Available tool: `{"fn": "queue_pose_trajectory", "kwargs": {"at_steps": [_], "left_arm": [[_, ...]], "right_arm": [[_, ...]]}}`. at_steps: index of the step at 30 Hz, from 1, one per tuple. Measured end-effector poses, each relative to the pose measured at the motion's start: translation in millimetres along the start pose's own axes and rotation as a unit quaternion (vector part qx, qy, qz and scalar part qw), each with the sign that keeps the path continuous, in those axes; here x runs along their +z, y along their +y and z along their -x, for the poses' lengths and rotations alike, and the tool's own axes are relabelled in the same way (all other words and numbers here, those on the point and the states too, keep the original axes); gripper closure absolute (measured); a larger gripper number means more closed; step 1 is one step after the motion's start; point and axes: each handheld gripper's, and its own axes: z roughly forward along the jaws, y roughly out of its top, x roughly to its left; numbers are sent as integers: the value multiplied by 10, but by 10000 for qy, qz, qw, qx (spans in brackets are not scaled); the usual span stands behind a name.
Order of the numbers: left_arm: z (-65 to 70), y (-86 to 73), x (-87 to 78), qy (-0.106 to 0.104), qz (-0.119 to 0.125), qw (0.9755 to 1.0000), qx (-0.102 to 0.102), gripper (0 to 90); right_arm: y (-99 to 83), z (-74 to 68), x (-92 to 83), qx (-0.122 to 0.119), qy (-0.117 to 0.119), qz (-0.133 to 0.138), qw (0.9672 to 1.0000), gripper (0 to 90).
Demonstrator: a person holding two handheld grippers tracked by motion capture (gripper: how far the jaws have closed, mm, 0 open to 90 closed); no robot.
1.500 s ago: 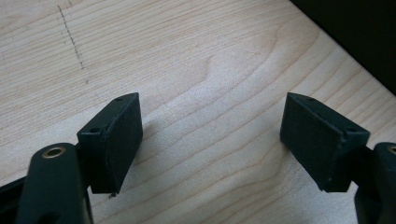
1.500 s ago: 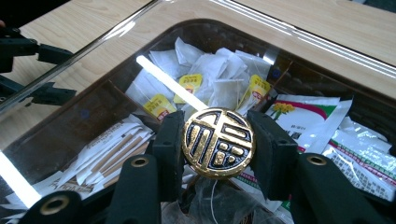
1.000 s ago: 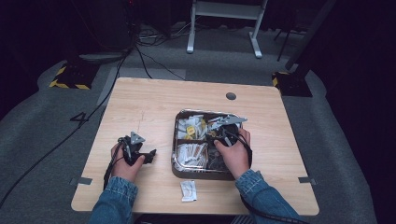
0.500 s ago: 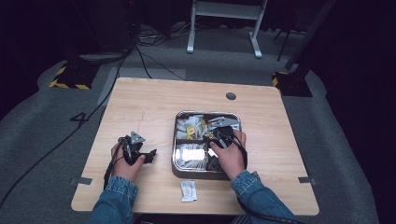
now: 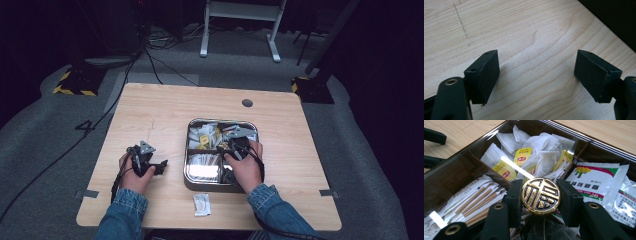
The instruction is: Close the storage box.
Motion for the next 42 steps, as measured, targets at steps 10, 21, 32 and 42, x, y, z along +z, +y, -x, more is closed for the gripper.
{"fn": "queue_pose_trajectory", "kwargs": {"at_steps": [10,21,32,42], "left_arm": [[10,-6,-2,44,26,10000,-16,212],[50,-36,-123,142,-78,9998,-152,223],[34,-118,-272,165,-73,9997,-191,221],[30,-215,-361,148,-137,9997,-147,221]], "right_arm": [[115,45,-156,-76,152,452,9988,434],[167,261,-380,-1,352,581,9977,385],[125,556,-647,89,392,658,9970,305],[51,768,-930,88,417,718,9965,235]]}}
